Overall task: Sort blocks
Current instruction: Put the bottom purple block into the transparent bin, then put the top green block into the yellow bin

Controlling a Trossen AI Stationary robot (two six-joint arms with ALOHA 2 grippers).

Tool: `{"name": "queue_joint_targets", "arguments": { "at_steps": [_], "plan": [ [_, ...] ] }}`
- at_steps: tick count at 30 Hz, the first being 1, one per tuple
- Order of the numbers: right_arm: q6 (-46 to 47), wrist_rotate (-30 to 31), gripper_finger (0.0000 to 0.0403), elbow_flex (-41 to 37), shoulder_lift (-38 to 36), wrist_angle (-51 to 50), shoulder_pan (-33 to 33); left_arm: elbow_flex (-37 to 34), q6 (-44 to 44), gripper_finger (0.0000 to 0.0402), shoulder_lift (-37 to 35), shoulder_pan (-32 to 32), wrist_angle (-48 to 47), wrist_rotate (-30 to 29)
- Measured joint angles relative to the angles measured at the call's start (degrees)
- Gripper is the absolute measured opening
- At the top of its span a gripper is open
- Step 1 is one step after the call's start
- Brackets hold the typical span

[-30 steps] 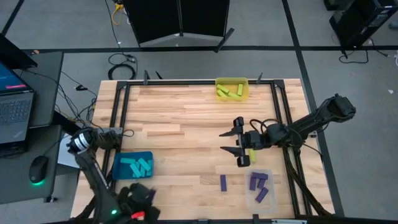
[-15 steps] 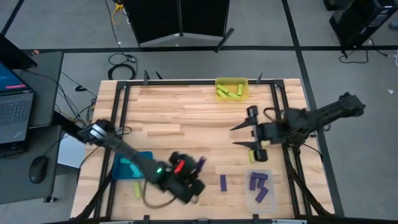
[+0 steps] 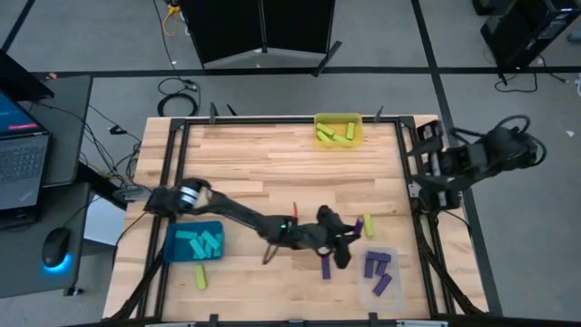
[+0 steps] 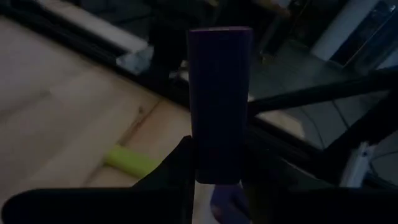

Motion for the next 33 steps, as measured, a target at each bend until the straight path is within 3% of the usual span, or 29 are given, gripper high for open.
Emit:
{"name": "queue_joint_targets", "arguments": {
  "at_steps": [7, 13, 16, 27, 33],
  "plan": [
    [0.07, 0.12, 0.0215, -0.04, -2.33, -2.12, 0.09, 20.99, 0.39, 0.0103, 14.45, 1.40, -6.58, 9.45],
    [0.06, 0.12, 0.0215, -0.07, -1.79, -3.99, 0.07, 38.99, 3.99, 0.0112, 23.89, 1.71, -22.25, 13.69],
    [0.05, 0.12, 0.0215, -0.11, -1.61, -4.73, 0.08, 37.85, 4.64, 0.0140, 24.27, 1.54, -20.10, 15.05],
    [0.03, 0.12, 0.0215, -0.11, -1.59, -6.20, 0.08, 39.34, 6.38, 0.0229, 23.17, 0.40, -27.05, 16.06],
    [0.65, 0.12, 0.0215, -0.11, -1.43, -7.64, 0.08, 39.27, 8.97, 0.0227, 19.13, -0.88, -33.79, 6.18]
  ]
}}
